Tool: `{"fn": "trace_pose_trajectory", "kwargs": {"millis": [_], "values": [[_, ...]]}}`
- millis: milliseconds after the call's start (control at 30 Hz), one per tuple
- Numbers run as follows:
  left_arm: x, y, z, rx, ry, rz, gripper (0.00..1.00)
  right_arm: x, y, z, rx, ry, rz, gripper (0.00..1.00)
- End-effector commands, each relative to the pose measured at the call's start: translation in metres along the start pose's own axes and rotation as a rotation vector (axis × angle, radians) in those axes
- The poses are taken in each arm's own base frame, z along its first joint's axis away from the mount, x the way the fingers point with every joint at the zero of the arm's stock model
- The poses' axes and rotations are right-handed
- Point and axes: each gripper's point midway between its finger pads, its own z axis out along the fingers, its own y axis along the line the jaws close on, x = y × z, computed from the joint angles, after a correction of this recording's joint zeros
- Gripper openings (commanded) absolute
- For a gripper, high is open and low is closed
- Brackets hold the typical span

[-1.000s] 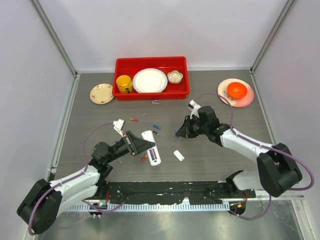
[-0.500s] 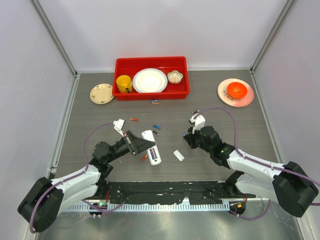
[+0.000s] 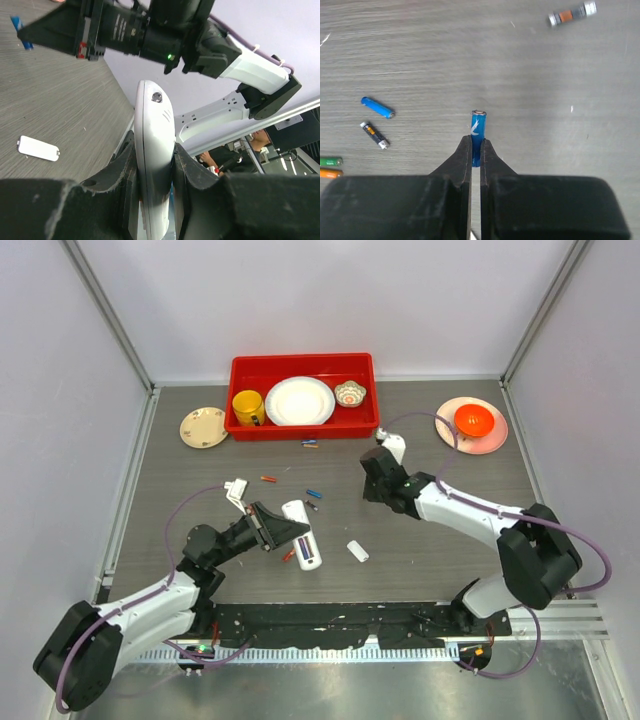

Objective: Load the batteries into the remote control

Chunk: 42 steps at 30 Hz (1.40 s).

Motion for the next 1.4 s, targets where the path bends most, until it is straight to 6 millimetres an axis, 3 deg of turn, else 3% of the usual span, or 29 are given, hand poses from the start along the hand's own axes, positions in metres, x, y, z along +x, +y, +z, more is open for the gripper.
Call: {"fn": "trace_pose_trajectory", "kwargs": {"millis": [0,167,233,333,500,700,900,1167,1300,1367], "values": [[-0.013,-0.022,0.002,0.068,-0.044,0.038,0.00,0.027,-0.013,-0.007,0.055,0.010,0.496,0.01],[-0.015,-0.021,0.001,0.062,-0.064,0.033,0.00,0.036,-0.023,-0.009,0.201,-0.074,0.917,0.01],[-0.017,-0.021,0.000,0.060,-0.075,0.030,0.00,0.048,-0.034,-0.009,0.298,-0.065,0.942,0.01],[-0.018,-0.022,-0.003,0.065,-0.089,0.028,0.00,0.052,-0.042,-0.007,0.393,-0.081,1.018,0.01],[-0.017,-0.019,-0.006,0.043,-0.096,0.023,0.00,0.060,-0.041,0.000,0.478,-0.072,1.119,0.01],[-0.019,-0.014,-0.007,0.016,-0.114,0.028,0.00,0.069,-0.032,0.015,0.516,-0.027,1.113,0.04],[-0.016,-0.008,-0.007,-0.003,-0.102,0.011,0.00,0.073,-0.027,0.022,0.508,-0.009,1.109,0.28],[-0.013,-0.006,-0.008,-0.008,-0.089,0.002,0.00,0.076,-0.023,0.020,0.483,0.028,1.084,0.47],[-0.011,-0.005,-0.008,-0.008,-0.080,0.001,0.00,0.055,-0.008,0.009,0.364,0.044,0.934,0.52],[-0.010,-0.005,-0.009,-0.007,-0.078,0.001,0.00,0.030,0.004,-0.004,0.265,0.019,0.844,0.53]]}}
